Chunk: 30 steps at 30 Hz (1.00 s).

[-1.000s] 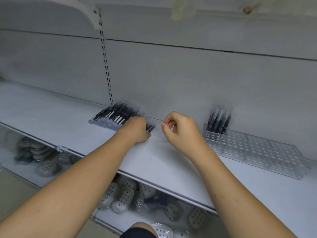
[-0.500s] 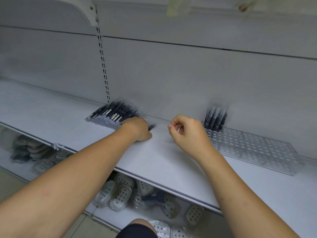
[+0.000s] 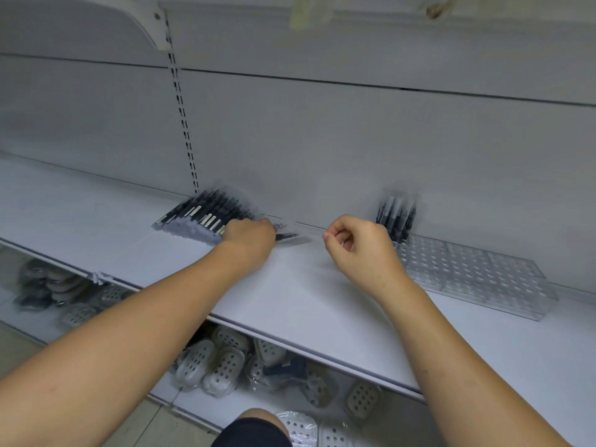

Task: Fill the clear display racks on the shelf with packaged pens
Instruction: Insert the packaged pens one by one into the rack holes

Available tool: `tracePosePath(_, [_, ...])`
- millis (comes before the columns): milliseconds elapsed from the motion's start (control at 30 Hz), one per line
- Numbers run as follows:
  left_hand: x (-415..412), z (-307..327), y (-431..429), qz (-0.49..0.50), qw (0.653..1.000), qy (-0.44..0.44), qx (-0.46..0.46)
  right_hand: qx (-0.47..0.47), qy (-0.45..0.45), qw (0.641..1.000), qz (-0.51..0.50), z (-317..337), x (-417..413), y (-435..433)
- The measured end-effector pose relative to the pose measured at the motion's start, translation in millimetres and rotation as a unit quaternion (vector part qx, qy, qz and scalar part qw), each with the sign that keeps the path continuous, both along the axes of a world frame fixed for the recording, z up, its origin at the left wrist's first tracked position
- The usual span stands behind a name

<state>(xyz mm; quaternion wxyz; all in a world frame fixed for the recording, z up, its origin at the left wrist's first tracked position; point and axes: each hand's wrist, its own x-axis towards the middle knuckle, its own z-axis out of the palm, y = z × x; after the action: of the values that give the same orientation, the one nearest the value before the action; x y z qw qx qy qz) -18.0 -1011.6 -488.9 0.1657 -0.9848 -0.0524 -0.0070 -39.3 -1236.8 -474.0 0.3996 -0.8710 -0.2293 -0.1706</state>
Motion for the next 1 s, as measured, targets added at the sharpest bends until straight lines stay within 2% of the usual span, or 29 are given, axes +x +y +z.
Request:
tracePosePath(67, [-2.6, 2.7, 2.0, -0.028, 0.998, -0.041, -0.026, 0.011, -0.001, 1.000, -0.007, 0.3, 0.4, -6.6])
tracePosePath(100, [-4.1, 4.9, 2.4, -0.041, 0.995, -0.066, -0.069, 0.020, 0.001, 1.000, -0.011, 0.9, 0.2, -10.3])
tracePosePath(133, [-6.0, 8.0, 1.6, -0.054, 0.984, -0.090, -0.145, 0.033, 0.006, 0.999, -0.015, 1.4, 0.5, -14.5])
tracePosePath(167, [-8.3, 11.7, -1.1, -0.068, 0.959, -0.102, -0.257, 0.053, 0.015, 0.998, -0.018, 2.3, 0.8, -18.8])
tracePosePath(200, [-11.7, 16.1, -6.7, -0.082, 0.915, -0.094, -0.383, 0.080, 0.029, 0.996, -0.016, 3.7, 1.1, -23.3])
tracePosePath(267, [-23.0, 26.9, -26.9, -0.099, 0.776, -0.054, -0.620, 0.140, 0.059, 0.988, -0.004, 8.0, 1.0, -32.1])
tracePosePath(300, [-28.8, 31.7, -39.4, -0.105, 0.706, -0.026, -0.700, 0.168, 0.071, 0.983, 0.005, 11.2, 0.0, -36.4])
tracePosePath(333, [-33.9, 34.9, -52.3, -0.111, 0.649, 0.003, -0.753, 0.192, 0.082, 0.978, 0.016, 14.7, -1.7, -40.8])
tracePosePath(367, [-36.3, 36.3, -65.0, -0.122, 0.610, 0.024, -0.783, 0.210, 0.093, 0.973, 0.028, 18.3, -3.6, -44.9])
tracePosePath(400, [-36.4, 36.6, -76.7, -0.137, 0.587, 0.035, -0.797, 0.223, 0.101, 0.969, 0.037, 21.8, -6.0, -49.0])
tracePosePath(633, [-21.9, 31.1, -140.0, -0.232, 0.528, 0.085, -0.812, 0.300, 0.090, 0.950, 0.014, 30.0, -7.2, -80.6])
tracePosePath(767, [-9.1, 27.6, -158.1, -0.258, 0.542, 0.105, -0.793, 0.307, 0.074, 0.949, -0.003, 28.5, -2.0, -98.9])
tracePosePath(933, [2.1, 24.6, -165.6, -0.260, 0.508, 0.104, -0.814, 0.309, 0.037, 0.949, -0.052, 25.2, 16.5, -108.8])
tracePosePath(1000, [7.9, 21.6, -163.1, -0.254, 0.513, 0.099, -0.814, 0.367, 0.014, 0.928, -0.063, 26.1, 26.5, -110.0])
